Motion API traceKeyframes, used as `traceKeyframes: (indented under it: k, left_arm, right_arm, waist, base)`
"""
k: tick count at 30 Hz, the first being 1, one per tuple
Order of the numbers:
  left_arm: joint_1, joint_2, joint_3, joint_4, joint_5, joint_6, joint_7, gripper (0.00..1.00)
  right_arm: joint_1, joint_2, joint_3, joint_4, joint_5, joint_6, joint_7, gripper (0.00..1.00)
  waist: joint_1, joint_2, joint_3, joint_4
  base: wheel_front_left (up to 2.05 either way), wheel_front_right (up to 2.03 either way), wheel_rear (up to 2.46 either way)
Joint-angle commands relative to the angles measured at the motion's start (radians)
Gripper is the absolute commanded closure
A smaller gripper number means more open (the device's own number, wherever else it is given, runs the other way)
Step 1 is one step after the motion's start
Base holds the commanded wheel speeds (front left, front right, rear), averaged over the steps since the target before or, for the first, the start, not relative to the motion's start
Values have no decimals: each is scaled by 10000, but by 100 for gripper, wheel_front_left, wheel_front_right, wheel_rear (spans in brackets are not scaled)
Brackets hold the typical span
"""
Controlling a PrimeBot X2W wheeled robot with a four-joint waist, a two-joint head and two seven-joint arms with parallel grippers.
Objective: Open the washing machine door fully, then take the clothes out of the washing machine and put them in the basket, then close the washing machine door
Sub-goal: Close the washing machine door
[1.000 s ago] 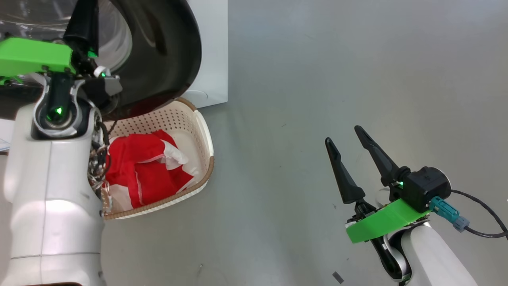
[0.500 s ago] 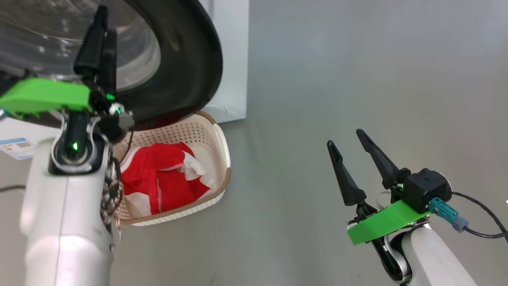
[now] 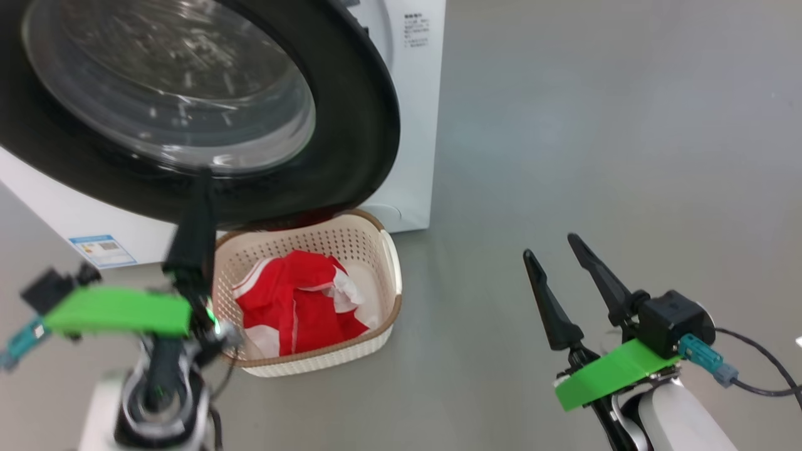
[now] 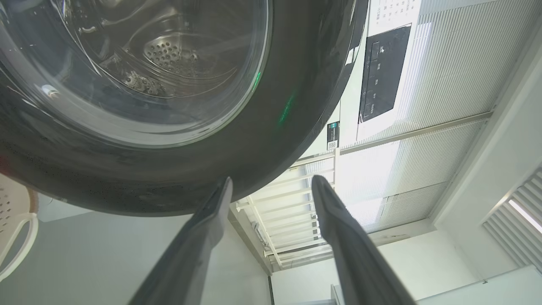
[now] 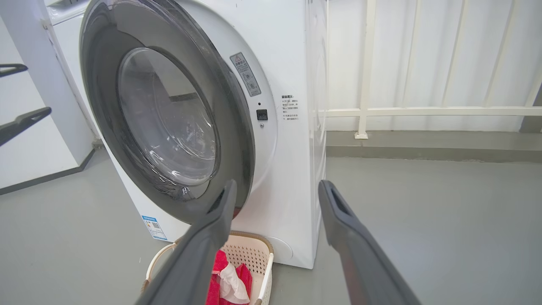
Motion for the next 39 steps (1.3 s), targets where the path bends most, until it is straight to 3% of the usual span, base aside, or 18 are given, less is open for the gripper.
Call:
traceKeyframes:
  k: [1,7,11,15,20,26,32,39]
  left_arm:
    - [472,312,111,-807,378,116,-162,0]
    - [2475,936,-585,-2386,2977,357,-1427,0]
    - [3124,1056,-853,-2791,3797,293,-1926,0]
    - [3595,1496,-983,-2872,5316,346,-2547,0]
    - [3942,1865,-1173,-2683,7493,728,-2872,0]
    - [4361,1795,-1303,-2568,10029,1173,-2947,0]
    - [4602,1577,-1168,-2494,11280,1359,-2950,0]
    - [4803,1264,-792,-2474,11760,1337,-2951,0]
  right_arm:
    - [126,24,125,-182,55,60,-63,0]
    - [412,24,70,-163,31,60,-63,0]
    - [559,24,34,-167,14,60,-63,0]
    - [658,24,69,-183,-105,60,-63,0]
    - [766,24,29,-189,-338,60,-63,0]
    - [958,24,-131,-286,-548,60,-63,0]
    - [1103,24,-305,-422,-792,60,-63,0]
    - [1314,24,-406,-580,-789,60,-63,0]
  waist:
    - [0,0,-365,272]
    - [0,0,-788,451]
    - [0,0,-963,537]
    - [0,0,-1072,584]
    - [0,0,-1186,571]
    - [0,0,-1316,469]
    - [0,0,-1335,372]
    - [0,0,-1341,261]
  base:
    - [0,0,0]
    - [0,0,0]
    - [0,0,0]
    - [0,0,0]
    - [0,0,0]
    - [0,0,0]
    - [0,0,0]
    - [0,0,0]
